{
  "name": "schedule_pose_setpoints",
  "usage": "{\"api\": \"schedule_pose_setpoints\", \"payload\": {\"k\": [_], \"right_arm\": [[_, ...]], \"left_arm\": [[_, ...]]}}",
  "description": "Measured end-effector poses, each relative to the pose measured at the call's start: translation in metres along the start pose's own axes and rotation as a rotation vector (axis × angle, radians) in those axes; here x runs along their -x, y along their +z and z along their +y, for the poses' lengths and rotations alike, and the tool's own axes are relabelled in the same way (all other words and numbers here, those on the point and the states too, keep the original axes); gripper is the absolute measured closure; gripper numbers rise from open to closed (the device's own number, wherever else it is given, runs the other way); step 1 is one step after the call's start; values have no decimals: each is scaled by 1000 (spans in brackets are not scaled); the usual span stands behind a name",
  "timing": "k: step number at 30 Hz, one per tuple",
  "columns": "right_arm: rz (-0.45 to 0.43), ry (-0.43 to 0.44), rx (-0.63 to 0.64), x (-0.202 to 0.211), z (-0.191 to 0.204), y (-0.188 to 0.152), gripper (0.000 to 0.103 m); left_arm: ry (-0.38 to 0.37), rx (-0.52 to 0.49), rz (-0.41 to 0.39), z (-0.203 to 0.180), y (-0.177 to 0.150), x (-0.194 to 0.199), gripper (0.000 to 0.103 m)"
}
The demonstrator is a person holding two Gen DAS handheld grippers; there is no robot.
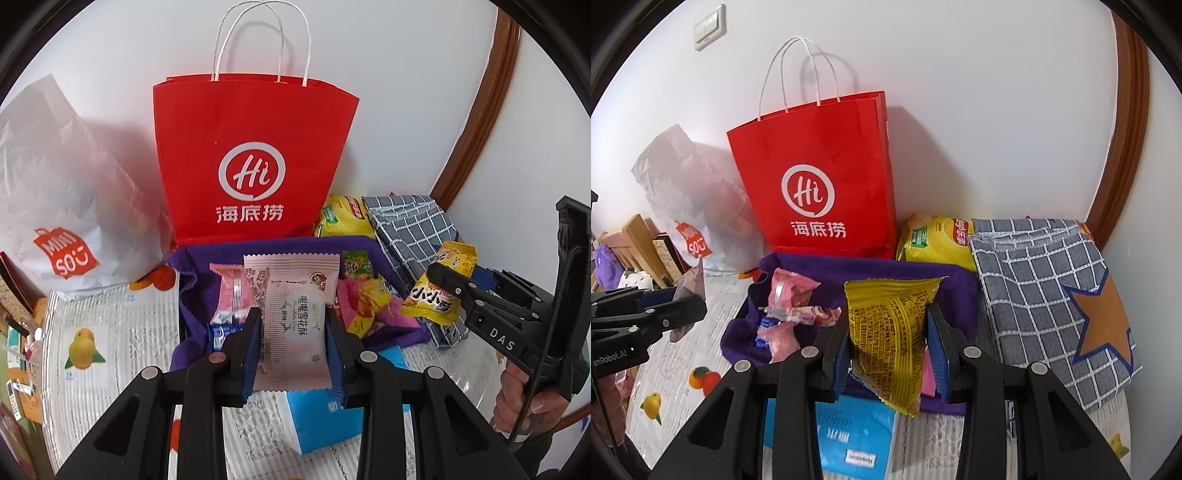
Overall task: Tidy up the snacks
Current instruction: 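Carry the yellow packet and pink pastry packet over the purple towel with both tools, then open the right tool on the towel while the left tool releases the pastry packet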
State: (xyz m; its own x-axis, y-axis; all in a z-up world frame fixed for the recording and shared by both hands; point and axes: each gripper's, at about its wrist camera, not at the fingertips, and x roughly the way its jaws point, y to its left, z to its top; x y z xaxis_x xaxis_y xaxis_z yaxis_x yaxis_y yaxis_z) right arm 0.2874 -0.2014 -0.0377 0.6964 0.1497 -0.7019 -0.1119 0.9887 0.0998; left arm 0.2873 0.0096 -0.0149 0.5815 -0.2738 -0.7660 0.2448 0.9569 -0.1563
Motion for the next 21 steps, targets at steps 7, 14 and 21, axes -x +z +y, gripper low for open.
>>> {"api": "schedule_pose_setpoints", "payload": {"k": [7, 14, 21], "right_arm": [[10, 0, -11, -22, 1, 18, 66], [-5, 14, -1, -38, 5, 35, 66], [33, 19, -24, -70, -4, 27, 66]], "left_arm": [[5, 10, -12, 9, 21, -12, 72], [-4, 33, 3, 21, 34, -31, 72], [-16, 77, 30, 42, 24, -57, 72]]}}
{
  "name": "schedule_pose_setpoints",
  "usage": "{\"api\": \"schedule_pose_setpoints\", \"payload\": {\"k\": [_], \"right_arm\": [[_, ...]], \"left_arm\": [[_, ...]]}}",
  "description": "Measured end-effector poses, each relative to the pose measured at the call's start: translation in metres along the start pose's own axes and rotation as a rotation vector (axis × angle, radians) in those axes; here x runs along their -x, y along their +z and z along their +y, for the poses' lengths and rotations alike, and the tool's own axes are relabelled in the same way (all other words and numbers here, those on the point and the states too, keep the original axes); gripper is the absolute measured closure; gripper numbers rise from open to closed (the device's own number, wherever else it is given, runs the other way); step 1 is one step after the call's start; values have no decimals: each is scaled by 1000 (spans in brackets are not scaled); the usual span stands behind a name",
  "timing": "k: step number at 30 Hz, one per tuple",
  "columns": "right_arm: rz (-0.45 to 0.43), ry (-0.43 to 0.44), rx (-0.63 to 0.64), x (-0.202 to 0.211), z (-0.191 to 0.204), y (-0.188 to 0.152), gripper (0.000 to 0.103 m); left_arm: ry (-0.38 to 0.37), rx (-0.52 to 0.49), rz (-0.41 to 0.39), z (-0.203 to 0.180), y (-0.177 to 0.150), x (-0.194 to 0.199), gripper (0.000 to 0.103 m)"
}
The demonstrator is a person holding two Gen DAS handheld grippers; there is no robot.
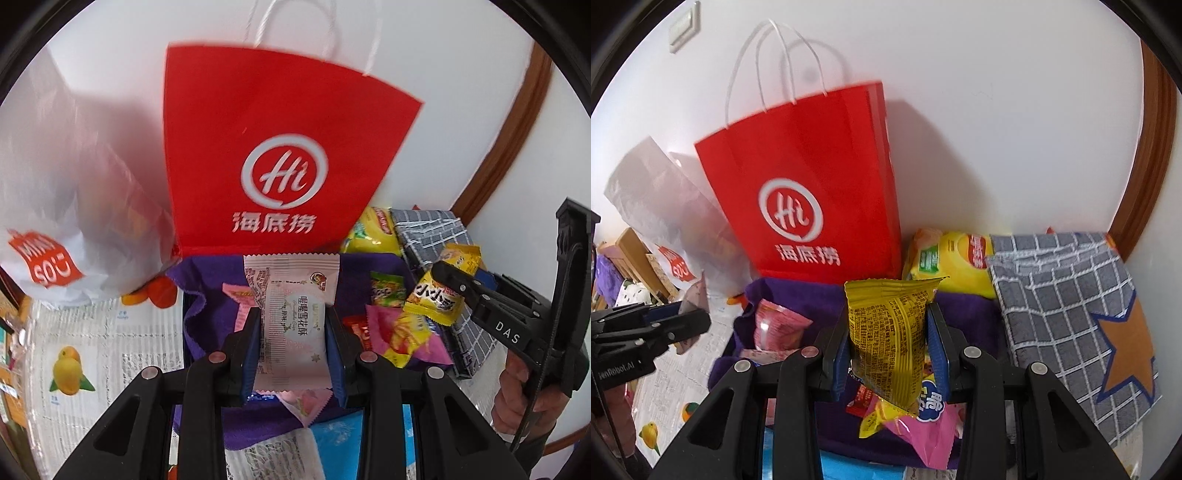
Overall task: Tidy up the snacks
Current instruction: 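Open the right tool on the towel while the left tool releases the pastry packet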
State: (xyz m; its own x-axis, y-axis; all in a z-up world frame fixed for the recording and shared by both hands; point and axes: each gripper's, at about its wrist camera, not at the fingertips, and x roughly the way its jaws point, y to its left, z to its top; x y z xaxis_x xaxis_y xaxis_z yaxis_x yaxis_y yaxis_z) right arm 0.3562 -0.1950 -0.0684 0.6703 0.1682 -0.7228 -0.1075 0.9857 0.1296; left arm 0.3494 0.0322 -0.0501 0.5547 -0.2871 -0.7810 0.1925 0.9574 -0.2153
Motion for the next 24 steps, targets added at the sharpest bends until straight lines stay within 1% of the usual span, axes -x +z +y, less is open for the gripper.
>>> {"api": "schedule_pose_setpoints", "payload": {"k": [3, 5, 8, 11, 14, 20, 24], "right_arm": [[39, -5, 0, -17, -3, -2, 66], [44, 4, 7, -21, -2, -3, 66], [58, 11, 41, -27, 3, -6, 66], [96, 35, 53, -38, 7, -10, 67], [132, 12, 72, -50, 10, -15, 67], [189, 4, 73, -65, 9, -20, 67], [224, 4, 44, -73, 6, -22, 66]], "left_arm": [[7, 2, 24, 2, -1, -13, 72], [-7, 5, 34, 2, 0, -18, 72], [-10, 5, 51, 1, -2, -25, 72], [-6, 1, 69, -1, -4, -33, 72], [-9, -1, 79, -2, -6, -37, 72], [-9, 2, 92, -1, -6, -41, 72], [-17, 6, 104, -1, -7, -45, 72]]}}
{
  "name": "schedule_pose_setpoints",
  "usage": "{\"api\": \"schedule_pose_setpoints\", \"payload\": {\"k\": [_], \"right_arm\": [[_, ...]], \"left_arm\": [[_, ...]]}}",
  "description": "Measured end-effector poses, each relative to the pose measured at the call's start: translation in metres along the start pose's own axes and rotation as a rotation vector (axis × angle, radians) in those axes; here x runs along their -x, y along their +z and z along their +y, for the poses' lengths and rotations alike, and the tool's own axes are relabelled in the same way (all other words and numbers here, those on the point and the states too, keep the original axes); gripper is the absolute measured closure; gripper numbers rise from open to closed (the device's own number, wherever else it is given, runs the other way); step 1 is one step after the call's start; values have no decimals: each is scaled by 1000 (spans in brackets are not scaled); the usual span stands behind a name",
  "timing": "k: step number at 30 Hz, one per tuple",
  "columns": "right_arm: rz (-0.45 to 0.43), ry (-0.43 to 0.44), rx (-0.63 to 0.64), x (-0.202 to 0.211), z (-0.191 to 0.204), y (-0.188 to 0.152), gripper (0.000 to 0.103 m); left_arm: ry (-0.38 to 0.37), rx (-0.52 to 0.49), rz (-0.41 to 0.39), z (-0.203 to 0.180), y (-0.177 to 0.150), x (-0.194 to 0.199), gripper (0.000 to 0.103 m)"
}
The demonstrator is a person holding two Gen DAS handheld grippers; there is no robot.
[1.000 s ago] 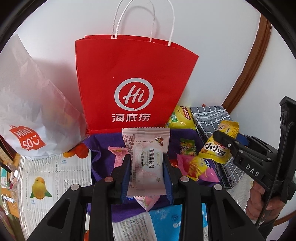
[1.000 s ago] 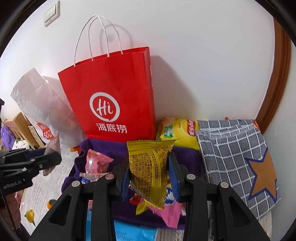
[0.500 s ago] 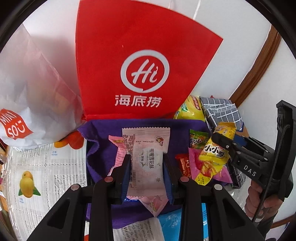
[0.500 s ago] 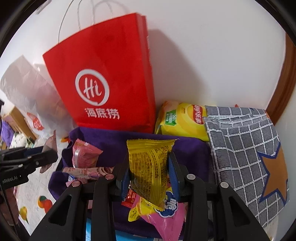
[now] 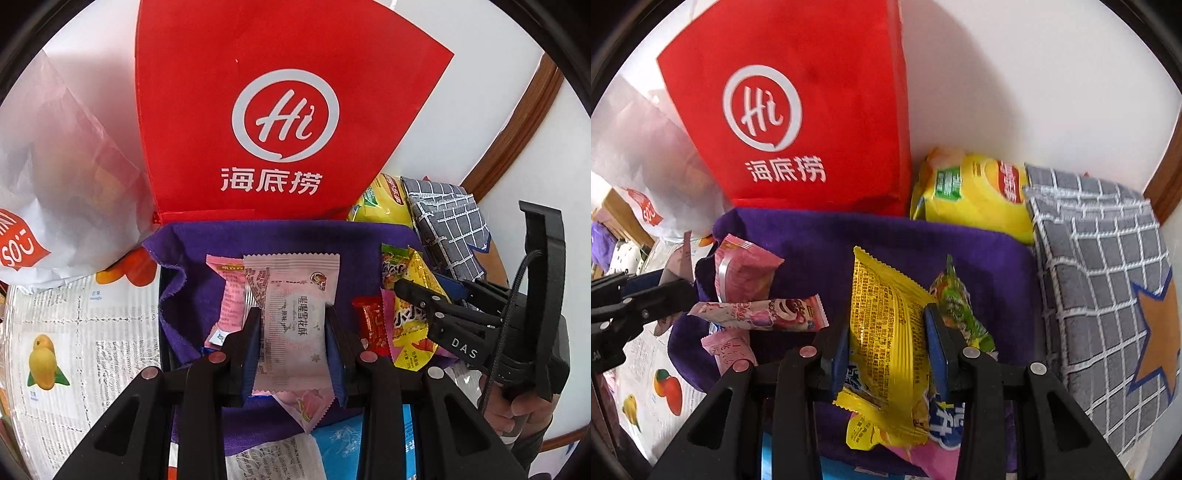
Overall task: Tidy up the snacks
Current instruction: 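Open the right tool on the towel while the left tool releases the pastry packet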
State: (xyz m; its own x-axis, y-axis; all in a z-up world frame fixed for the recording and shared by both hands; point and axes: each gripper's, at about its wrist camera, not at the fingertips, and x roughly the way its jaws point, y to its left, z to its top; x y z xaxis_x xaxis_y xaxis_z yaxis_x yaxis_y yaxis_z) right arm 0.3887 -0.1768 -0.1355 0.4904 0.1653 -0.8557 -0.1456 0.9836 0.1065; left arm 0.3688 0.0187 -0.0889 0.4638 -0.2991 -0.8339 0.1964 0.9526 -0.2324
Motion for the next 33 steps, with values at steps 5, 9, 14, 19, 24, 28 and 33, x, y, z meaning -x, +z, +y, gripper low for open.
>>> {"api": "schedule_pose_setpoints", "payload": {"k": [5, 9, 14, 19, 24, 28, 33], "right_arm": [[-13, -13, 3, 5, -1, 1, 63], [-23, -16, -6, 9, -4, 1, 61], [-40, -16, -20, 18, -9, 2, 52], [-83, -18, -37, 28, -12, 4, 48], [-105, -2, -53, 35, -16, 6, 40], [-108, -4, -53, 38, -17, 6, 40], [-116, 0, -26, 40, -13, 6, 40]], "left_arm": [[-2, -6, 14, -2, -1, -6, 72], [1, -8, 29, -3, -3, -11, 72], [3, -4, 39, -3, -3, -17, 72], [-4, -3, 49, -4, -4, -22, 72], [-19, 0, 67, -4, -5, -27, 72], [-17, 4, 75, -4, -5, -31, 72], [-17, 5, 87, -7, -5, -38, 72]]}}
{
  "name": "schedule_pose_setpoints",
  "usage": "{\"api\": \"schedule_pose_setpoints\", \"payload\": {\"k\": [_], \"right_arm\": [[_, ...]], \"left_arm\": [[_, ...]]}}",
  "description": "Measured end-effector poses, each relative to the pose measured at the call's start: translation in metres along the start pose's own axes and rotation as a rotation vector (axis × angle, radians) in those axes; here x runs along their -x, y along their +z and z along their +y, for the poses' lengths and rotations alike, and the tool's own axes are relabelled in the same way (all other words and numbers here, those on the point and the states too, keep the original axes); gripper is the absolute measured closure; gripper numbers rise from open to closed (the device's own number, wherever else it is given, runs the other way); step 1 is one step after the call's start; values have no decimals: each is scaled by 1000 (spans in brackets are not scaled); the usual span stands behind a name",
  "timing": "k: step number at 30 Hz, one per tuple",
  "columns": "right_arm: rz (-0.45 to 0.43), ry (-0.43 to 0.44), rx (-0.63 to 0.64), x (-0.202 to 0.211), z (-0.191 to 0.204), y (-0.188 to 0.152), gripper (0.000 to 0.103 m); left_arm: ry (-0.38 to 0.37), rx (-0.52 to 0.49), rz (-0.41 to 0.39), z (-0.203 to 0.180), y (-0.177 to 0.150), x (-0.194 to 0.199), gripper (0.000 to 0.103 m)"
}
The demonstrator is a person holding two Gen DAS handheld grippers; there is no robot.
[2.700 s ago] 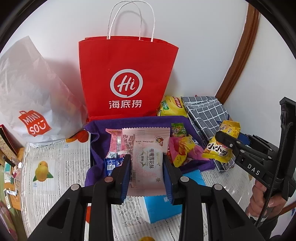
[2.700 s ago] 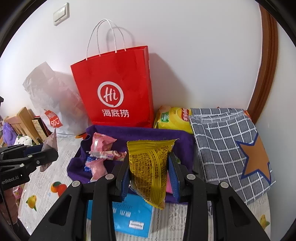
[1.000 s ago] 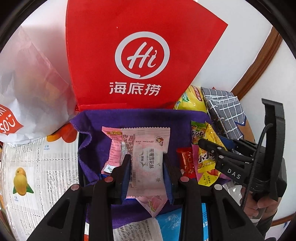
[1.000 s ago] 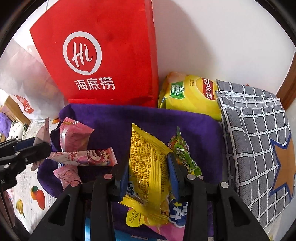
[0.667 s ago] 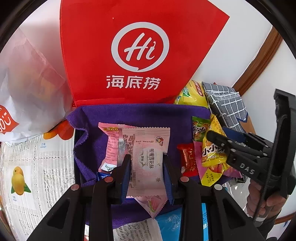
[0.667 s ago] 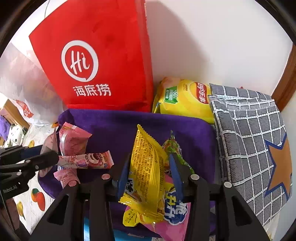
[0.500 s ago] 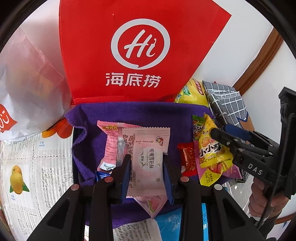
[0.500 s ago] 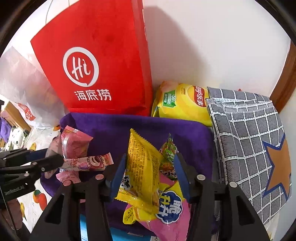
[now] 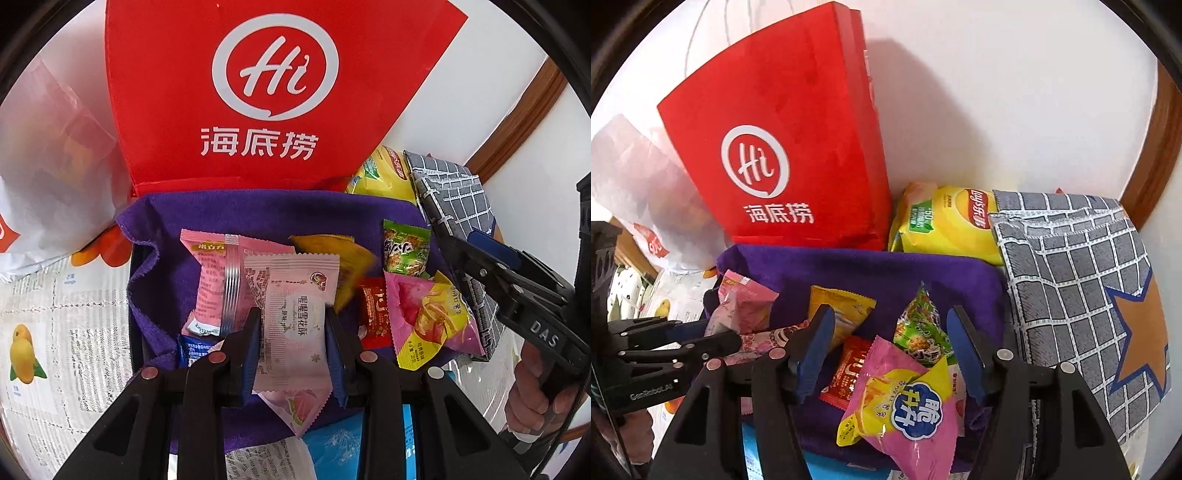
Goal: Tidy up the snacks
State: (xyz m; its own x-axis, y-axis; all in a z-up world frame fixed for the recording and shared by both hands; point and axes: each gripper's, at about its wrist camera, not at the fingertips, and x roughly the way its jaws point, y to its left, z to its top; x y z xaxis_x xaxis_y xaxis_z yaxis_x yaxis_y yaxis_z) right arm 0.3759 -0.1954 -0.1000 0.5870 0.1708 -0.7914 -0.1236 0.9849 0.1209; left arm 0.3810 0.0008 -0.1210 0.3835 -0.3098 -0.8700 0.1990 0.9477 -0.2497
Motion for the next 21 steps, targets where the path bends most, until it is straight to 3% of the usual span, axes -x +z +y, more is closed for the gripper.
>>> {"api": "schedule_pose_setpoints", "payload": {"k": [16, 20, 21], "right_arm": [[-18, -19, 24, 5, 5, 0, 40], [-22, -25, 28, 8, 8, 0, 40], [-25, -29, 29, 9, 8, 0, 40]], "left_arm": [[-1, 23, -26, 0, 1, 5, 72], [16, 13, -47, -3, 1, 13, 53], [19, 6, -55, -4, 1, 16, 53]]}}
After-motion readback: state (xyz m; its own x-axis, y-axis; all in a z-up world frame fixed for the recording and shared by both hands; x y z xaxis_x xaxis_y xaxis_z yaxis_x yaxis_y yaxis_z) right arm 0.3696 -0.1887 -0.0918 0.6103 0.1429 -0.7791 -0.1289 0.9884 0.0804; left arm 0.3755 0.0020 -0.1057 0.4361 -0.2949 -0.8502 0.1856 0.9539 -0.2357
